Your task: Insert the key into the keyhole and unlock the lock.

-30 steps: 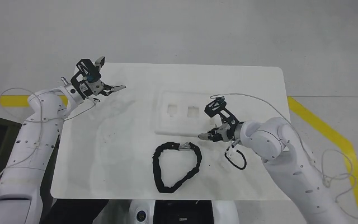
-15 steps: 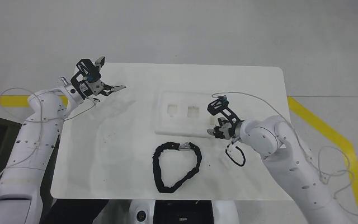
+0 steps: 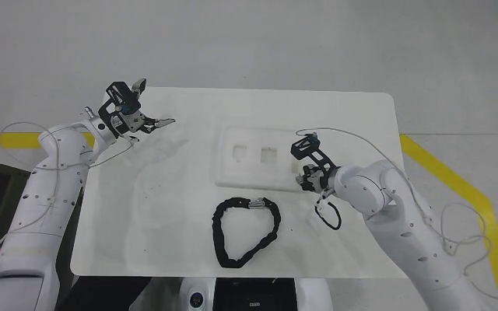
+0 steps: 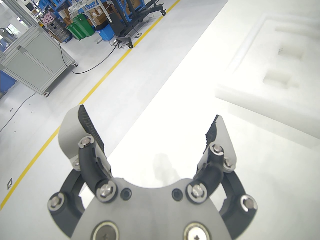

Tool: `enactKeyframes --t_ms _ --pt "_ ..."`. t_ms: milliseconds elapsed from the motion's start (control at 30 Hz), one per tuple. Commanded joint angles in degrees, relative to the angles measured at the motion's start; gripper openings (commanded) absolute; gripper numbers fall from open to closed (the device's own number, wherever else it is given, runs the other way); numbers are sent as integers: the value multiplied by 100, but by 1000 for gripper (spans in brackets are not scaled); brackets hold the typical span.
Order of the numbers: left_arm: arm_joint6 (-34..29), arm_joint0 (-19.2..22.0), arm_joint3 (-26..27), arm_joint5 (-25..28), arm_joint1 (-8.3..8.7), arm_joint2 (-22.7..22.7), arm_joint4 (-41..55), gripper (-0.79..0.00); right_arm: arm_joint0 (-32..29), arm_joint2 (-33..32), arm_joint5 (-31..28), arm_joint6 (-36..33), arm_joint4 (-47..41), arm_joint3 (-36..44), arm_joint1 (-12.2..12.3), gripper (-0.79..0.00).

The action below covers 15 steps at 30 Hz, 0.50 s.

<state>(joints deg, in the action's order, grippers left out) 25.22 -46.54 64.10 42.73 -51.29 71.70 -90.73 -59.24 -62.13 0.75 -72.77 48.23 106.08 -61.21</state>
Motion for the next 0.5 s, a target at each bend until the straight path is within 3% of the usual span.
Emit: enactKeyframes --t_ms 0,100,167,467 --pt "0 0 0 0 0 0 0 0 11 5 11 -9 22 -12 -1 -637" --pt "0 0 0 0 0 0 0 0 20 10 23 -21 52 -20 -2 -702" --pt "0 0 0 0 0 0 0 0 21 9 22 -20 60 -18 -2 -785" --pt "0 0 0 0 0 0 0 0 41 34 0 -32 148 4 -6 -785"
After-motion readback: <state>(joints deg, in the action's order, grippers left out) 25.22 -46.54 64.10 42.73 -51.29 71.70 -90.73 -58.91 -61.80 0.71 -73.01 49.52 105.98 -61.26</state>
